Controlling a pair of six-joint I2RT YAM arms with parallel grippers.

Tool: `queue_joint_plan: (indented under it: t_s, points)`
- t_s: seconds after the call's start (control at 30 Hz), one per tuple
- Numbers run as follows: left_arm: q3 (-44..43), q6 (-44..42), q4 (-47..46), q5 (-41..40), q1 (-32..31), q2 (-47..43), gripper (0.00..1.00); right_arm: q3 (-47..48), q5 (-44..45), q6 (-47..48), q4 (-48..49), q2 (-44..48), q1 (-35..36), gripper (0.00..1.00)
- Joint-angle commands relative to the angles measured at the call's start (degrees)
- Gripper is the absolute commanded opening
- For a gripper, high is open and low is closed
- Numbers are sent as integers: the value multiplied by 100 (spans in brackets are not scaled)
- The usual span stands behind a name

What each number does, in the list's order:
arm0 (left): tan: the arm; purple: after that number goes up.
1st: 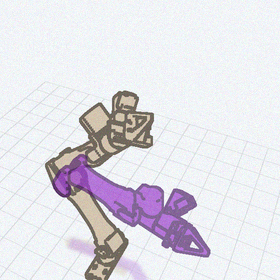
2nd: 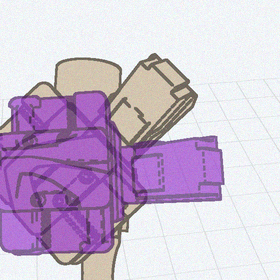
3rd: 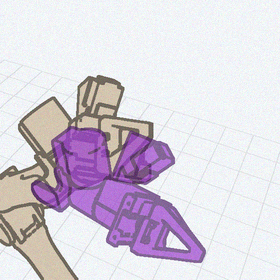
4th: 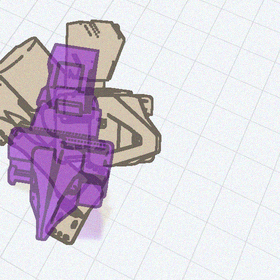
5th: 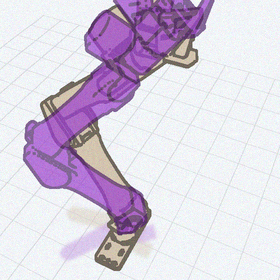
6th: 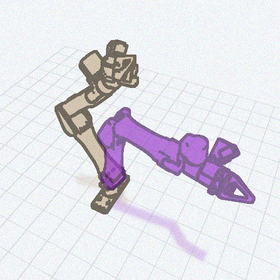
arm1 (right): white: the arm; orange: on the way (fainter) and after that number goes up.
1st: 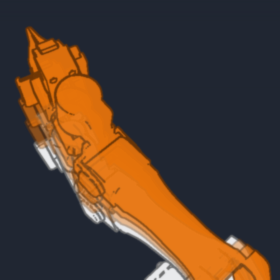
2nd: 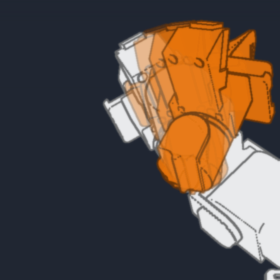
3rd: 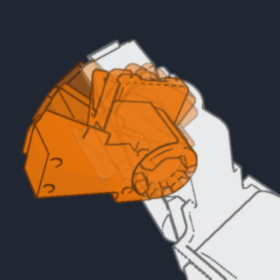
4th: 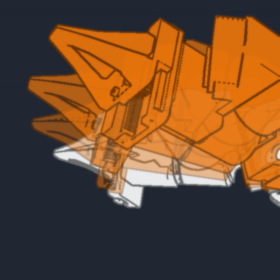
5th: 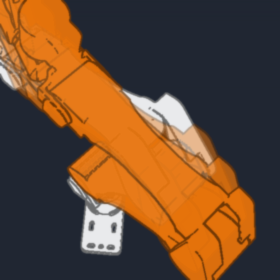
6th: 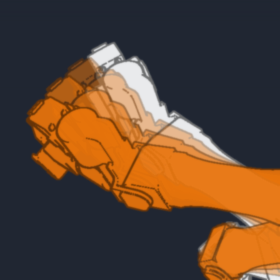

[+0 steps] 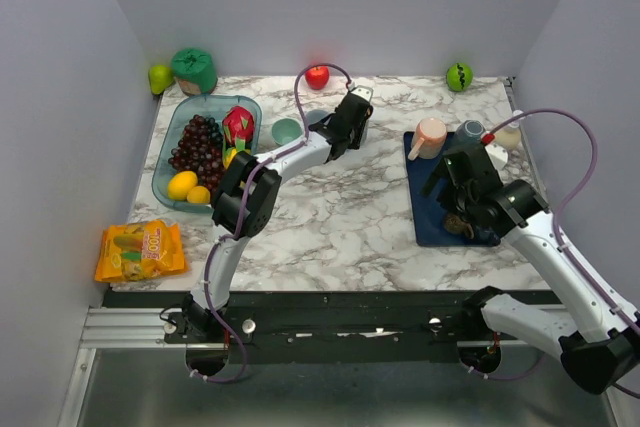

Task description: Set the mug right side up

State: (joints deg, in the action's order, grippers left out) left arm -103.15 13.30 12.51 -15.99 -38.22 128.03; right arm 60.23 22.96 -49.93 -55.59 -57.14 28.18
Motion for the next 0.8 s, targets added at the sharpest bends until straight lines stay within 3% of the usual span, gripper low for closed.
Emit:
queue_joint_plan:
  t_s: [0.0,0.1,0.3,0.57,0.7,0.77]
  points:
    - [242,67,-548,-186,-37,-339,55,244,95,19,-39,-173,29,100]
    - [462,129,-627,-98,-46,-611,65,314,86,19,48,-305,29,100]
    - [1218,445,-697,25,-98,-1507,74,551,129,80,593,-920,29,100]
    - [2544,674,-619,17,-151,-3298,88,1499,586,335,1138,-2930,-67,100]
    - [2853,586,-277,-80,-133,-4021,99,2132,718,317,1129,-3906,-252,98]
    - [2967,516,-31,-45,-116,-4380,99,2509,762,361,1147,-4285,-313,96]
